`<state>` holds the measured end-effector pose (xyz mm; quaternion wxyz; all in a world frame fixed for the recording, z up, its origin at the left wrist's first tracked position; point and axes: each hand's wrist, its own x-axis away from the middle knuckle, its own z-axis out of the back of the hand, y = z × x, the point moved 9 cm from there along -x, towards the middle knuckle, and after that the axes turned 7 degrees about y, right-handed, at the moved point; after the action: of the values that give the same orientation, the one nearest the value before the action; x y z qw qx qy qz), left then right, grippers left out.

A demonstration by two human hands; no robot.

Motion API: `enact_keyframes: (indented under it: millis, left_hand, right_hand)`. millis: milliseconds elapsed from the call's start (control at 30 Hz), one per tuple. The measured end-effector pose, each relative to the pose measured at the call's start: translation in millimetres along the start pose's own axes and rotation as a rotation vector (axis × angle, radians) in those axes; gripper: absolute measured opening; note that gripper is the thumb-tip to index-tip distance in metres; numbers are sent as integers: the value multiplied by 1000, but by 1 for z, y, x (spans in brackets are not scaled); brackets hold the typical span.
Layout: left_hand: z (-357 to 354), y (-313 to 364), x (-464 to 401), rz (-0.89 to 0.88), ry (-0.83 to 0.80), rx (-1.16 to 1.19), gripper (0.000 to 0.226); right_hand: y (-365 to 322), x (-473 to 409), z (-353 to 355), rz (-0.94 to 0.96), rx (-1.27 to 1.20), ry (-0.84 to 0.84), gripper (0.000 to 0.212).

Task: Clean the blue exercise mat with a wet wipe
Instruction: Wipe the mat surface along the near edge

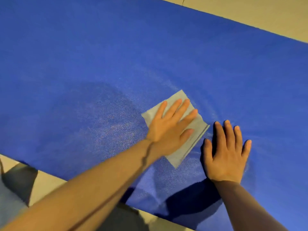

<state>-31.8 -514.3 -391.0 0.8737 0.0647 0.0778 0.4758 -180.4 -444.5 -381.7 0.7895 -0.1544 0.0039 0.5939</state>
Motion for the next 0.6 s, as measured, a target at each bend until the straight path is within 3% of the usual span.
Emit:
enact_keyframes:
  millis: [100,167,233,300,467,600]
  left_hand:
    - [9,-65,-19,-10,89,-65,54]
    - [25,-132,-31,227,125,-62,57]
    - [33,-199,-30,552,52,-45,57]
    - [45,-239,-26,719,-2,-71,59]
    - [43,-230,-27,901,21,-46,58]
    - [25,-156,-34,696,-28,-102,61]
  right_hand:
    - [-1,-1,0,4,-4,-1,59]
    - [0,0,-1,10,11,-9,60]
    - [0,0,-1,13,20,-7,60]
    - [0,0,0,14,25,-2,60]
    - [-2,-2,1,17,31,14,60]
    - [-1,-1,-1,13,39,-3,60]
